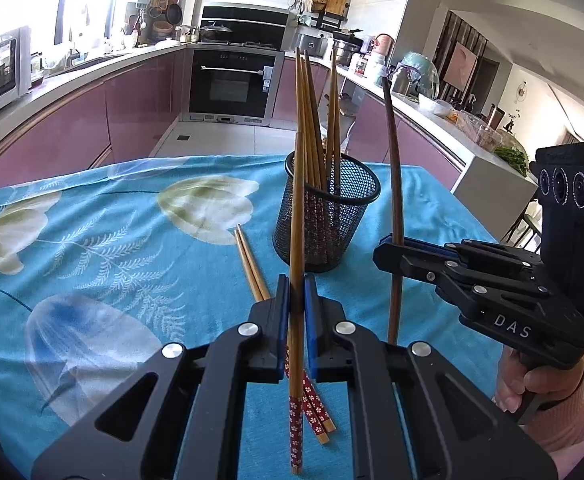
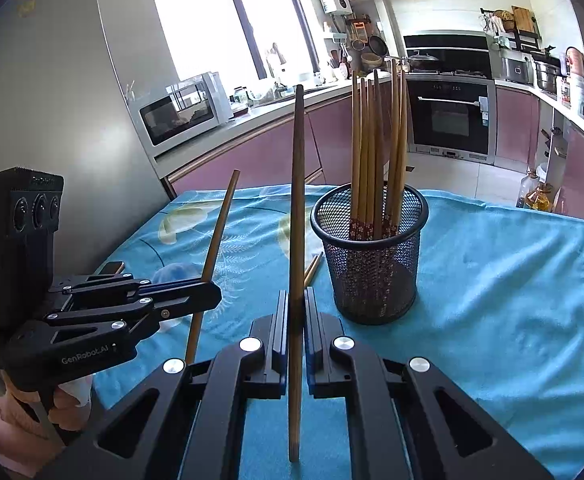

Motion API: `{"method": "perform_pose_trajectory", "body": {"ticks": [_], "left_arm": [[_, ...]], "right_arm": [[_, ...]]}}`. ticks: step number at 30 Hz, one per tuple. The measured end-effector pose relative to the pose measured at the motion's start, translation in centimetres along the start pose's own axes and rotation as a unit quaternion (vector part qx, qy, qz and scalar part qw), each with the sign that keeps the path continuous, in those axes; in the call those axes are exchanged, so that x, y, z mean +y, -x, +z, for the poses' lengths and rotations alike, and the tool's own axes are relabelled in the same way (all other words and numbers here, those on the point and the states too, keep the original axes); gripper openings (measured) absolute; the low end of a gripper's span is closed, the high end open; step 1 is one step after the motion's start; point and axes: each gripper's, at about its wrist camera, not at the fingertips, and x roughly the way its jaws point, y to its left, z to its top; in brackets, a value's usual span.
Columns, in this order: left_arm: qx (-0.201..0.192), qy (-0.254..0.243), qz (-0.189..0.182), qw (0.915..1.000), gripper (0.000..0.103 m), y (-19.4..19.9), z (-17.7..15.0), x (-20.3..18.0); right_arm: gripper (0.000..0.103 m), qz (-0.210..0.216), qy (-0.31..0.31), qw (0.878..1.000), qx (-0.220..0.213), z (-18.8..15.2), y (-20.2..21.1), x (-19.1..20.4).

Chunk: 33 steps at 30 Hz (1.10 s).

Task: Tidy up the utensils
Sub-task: 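Raise both held chopsticks high and move them over the mesh cup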

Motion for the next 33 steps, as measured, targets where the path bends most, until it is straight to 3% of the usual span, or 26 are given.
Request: {"method": "perform_pose_trajectory", "body": {"ticks": [33], "left_arm": [[-0.016,-0.008,-0.017,0.9997,0.008,0.6,1.5,-0.9]], "right_arm": [[0.006,-0.006,0.002,1.000,-0.024,1.1,1.1,-0.2]]}}
